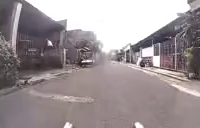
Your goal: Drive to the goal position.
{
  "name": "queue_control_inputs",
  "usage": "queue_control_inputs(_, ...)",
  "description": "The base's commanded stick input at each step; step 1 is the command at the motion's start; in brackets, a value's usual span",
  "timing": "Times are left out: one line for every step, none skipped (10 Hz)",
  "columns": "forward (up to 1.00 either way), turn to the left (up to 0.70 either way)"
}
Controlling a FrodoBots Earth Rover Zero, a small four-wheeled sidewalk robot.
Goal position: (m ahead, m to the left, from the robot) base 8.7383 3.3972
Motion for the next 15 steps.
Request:
queue_control_inputs(0.70,0.00)
queue_control_inputs(0.70,0.00)
queue_control_inputs(0.70,0.00)
queue_control_inputs(0.70,0.00)
queue_control_inputs(0.70,0.00)
queue_control_inputs(0.70,0.00)
queue_control_inputs(0.70,0.00)
queue_control_inputs(0.70,0.00)
queue_control_inputs(0.70,0.00)
queue_control_inputs(0.70,0.00)
queue_control_inputs(0.70,0.00)
queue_control_inputs(0.70,0.00)
queue_control_inputs(0.70,0.00)
queue_control_inputs(0.70,0.00)
queue_control_inputs(0.70,0.00)
